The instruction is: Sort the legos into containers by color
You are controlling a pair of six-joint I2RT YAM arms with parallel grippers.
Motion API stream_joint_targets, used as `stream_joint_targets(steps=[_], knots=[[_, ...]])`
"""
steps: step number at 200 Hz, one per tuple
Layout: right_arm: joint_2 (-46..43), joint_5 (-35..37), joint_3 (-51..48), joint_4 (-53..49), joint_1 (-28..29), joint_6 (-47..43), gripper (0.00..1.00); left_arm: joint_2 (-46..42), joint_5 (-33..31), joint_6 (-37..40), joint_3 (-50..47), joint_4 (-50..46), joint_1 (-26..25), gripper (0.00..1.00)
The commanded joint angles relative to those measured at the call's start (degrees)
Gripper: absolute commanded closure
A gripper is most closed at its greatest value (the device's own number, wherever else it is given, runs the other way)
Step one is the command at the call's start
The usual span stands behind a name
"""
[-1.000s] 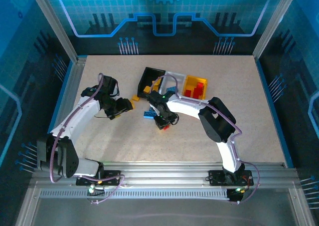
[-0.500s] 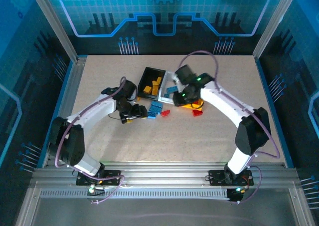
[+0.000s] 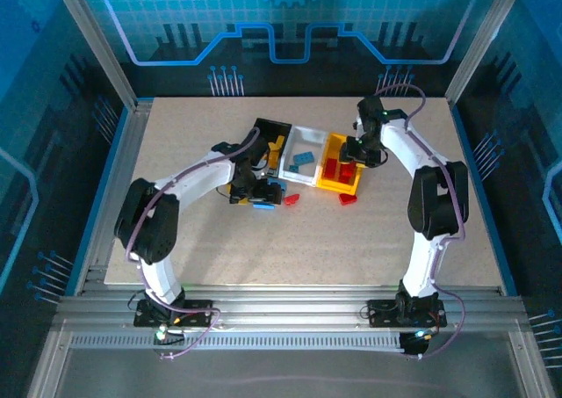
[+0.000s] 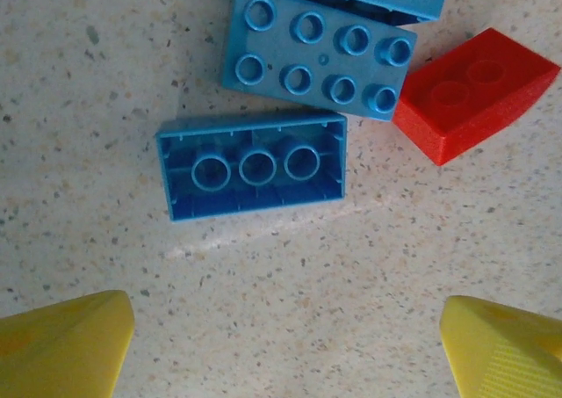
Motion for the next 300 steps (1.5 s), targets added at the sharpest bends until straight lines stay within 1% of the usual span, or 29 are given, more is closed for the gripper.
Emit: stream_joint_targets(steps=[1, 23, 73, 96, 125, 148, 170, 185, 204, 223, 247, 264, 300], knots=[[-2.54, -2.57, 0.43, 0.12, -0.2, 0.42, 0.43, 2.69, -2.93, 3.53, 2.62, -2.8, -0.66, 0.08], [-7.36, -2.76, -4.55, 0.87, -0.23, 0.56, 0.4, 5.3, -3.6, 4.05, 4.32, -2.81, -0.66, 0.08], [-22.75, -4.34, -21.52, 3.22, 0.54, 3.28, 0.39, 10.43, -5.45, 4.79, 7.95, -3.34, -0.65, 0.09], [-28.49, -4.66, -27.32, 3.43, 1.38, 4.56, 0.39, 12.58, -5.9, 4.9, 9.35, -3.34, -0.66, 0.1], [-32.84, -4.34, -30.74, 3.33, 2.1, 6.04, 0.39, 15.32, -6.98, 5.01, 11.3, -3.86, -0.64, 0.16], [-33.61, -4.67, -30.88, 3.6, 3.74, 7.15, 0.39, 16.66, -6.49, 4.65, 12.23, -3.78, -0.7, 0.29], [-31.84, -4.38, -29.38, 3.59, 7.71, 7.79, 0.39, 17.07, -5.59, 4.07, 12.21, -3.85, -0.73, 0.33], [-29.41, -5.49, -27.86, 4.15, 11.27, 9.04, 0.38, 16.38, -5.24, 3.57, 11.19, -3.87, -0.71, 0.38], [-24.75, -7.54, -25.78, 5.78, 16.26, 11.88, 0.37, 13.93, -4.58, 2.84, 9.25, -3.71, -0.63, 0.43], [-19.57, -8.91, -23.81, 8.39, 20.01, 15.66, 0.35, 10.23, -2.88, 1.19, 8.23, -4.58, 0.23, 0.44], [-12.87, -10.69, -20.75, 11.33, 21.53, 20.08, 0.35, 3.84, -0.9, -1.72, 7.41, -5.3, 3.31, 0.44], [-8.82, -10.09, -18.11, 12.54, 21.95, 21.99, 0.35, -0.08, 0.19, -3.17, 7.94, -6.13, 5.52, 0.44], [-1.25, -9.97, -13.17, 13.45, 22.07, 25.56, 0.34, -4.15, -0.44, -2.56, 12.42, -9.73, 6.3, 0.43]])
